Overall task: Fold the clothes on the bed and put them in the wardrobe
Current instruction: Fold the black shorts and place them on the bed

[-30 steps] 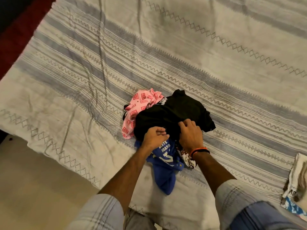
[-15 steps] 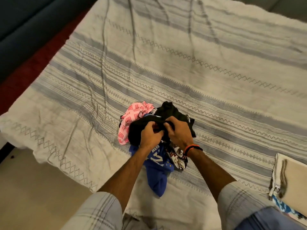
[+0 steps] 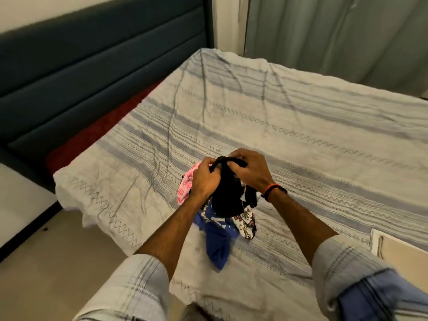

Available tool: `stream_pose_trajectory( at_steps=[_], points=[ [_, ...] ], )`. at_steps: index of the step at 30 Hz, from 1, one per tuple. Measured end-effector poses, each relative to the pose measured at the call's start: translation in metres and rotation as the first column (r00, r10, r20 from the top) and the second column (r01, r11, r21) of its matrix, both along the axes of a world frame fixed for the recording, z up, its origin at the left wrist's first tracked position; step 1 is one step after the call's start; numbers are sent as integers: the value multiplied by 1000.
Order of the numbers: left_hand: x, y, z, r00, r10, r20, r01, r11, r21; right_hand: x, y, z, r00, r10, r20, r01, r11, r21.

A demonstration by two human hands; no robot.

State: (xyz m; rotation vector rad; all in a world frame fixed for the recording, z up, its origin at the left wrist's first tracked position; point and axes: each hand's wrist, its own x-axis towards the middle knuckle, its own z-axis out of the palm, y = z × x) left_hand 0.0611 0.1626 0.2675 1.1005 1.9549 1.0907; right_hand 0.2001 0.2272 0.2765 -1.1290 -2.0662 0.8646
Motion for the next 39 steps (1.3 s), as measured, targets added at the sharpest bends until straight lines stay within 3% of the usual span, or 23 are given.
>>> stream_pose_trajectory(
  at_steps=[4, 8, 12, 20, 26, 31, 39],
  points=[
    [4, -19, 33, 998, 12, -67, -5, 994, 109, 15, -18, 20, 999, 7, 44, -7, 1000, 0],
    [6, -38, 66, 979, -23, -202, 66, 976, 208, 29, -39, 46, 982, -105, 154, 95, 993, 69],
    [5, -65, 95, 970, -22, -244, 95, 952, 292, 48, -64, 71, 939, -237, 249, 219, 971, 99],
    [-14, -112, 120, 963, 186, -196, -96, 913, 397, 90, -123, 99, 806, -477, 351, 444, 879, 174],
    [-35, -134, 120, 890, 58, -452, 70, 963, 260, 122, -140, 119, 779, -599, 187, 587, 801, 118],
    [-25, -137, 118, 744, 19, -668, 119, 980, 161, 140, -144, 128, 776, -616, 136, 600, 788, 140],
    [-9, -114, 119, 689, 19, -725, 13, 999, 40, 195, -131, 138, 704, -676, 221, 654, 737, 172]
  ],
)
